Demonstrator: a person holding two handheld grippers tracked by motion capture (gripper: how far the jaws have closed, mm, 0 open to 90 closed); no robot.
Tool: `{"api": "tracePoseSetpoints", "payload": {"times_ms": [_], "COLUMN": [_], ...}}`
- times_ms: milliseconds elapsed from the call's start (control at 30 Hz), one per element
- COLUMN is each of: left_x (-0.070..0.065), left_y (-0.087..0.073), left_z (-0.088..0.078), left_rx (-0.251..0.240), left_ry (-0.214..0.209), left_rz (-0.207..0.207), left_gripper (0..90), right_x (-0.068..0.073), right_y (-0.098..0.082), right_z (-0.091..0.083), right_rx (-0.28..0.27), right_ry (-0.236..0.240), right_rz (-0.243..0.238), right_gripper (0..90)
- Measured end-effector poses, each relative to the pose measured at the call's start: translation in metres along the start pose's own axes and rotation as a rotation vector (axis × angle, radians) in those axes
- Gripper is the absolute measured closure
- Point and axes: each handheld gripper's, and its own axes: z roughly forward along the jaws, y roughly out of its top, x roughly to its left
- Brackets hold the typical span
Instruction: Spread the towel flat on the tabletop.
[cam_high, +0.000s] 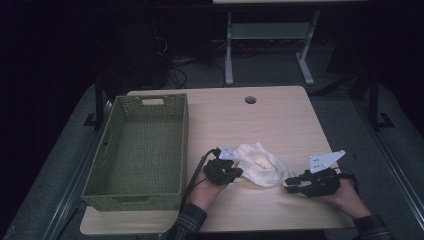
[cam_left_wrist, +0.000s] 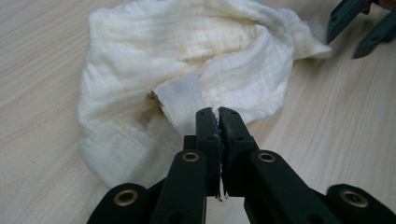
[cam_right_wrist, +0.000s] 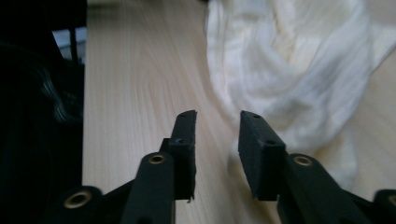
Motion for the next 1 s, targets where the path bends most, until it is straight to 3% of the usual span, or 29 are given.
{"api": "tracePoseSetpoints", "payload": {"times_ms": [133,233,333,567,733,1000], "left_x": [0.000,0.000,-0.001,0.000,0.000,-0.003], "left_y": [0.000,0.000,0.000,-0.001,-0.001,0.000], "left_z": [0.001,0.004,0.005,0.007,0.008,0.010], "left_rx": [0.006,0.009,0.015,0.021,0.026,0.030], "left_ry": [-0.007,-0.014,-0.020,-0.030,-0.037,-0.049], "left_rz": [-0.003,-0.007,-0.001,-0.006,-0.006,0.005], "left_gripper": [87.2,87.2,87.2,87.2,87.2,87.3], "right_x": [-0.013,-0.035,-0.057,-0.089,-0.104,-0.125], "right_y": [0.000,0.001,0.008,0.034,0.053,0.069], "right_z": [-0.018,-0.020,-0.011,0.021,0.044,0.083], "right_rx": [-0.075,-0.071,-0.066,-0.062,-0.064,-0.001], "right_ry": [-0.070,-0.144,-0.183,-0.204,-0.208,-0.202], "right_rz": [0.028,0.081,0.124,0.141,0.138,0.160], "right_gripper": [64.4,67.9,70.7,73.0,72.6,67.8]}}
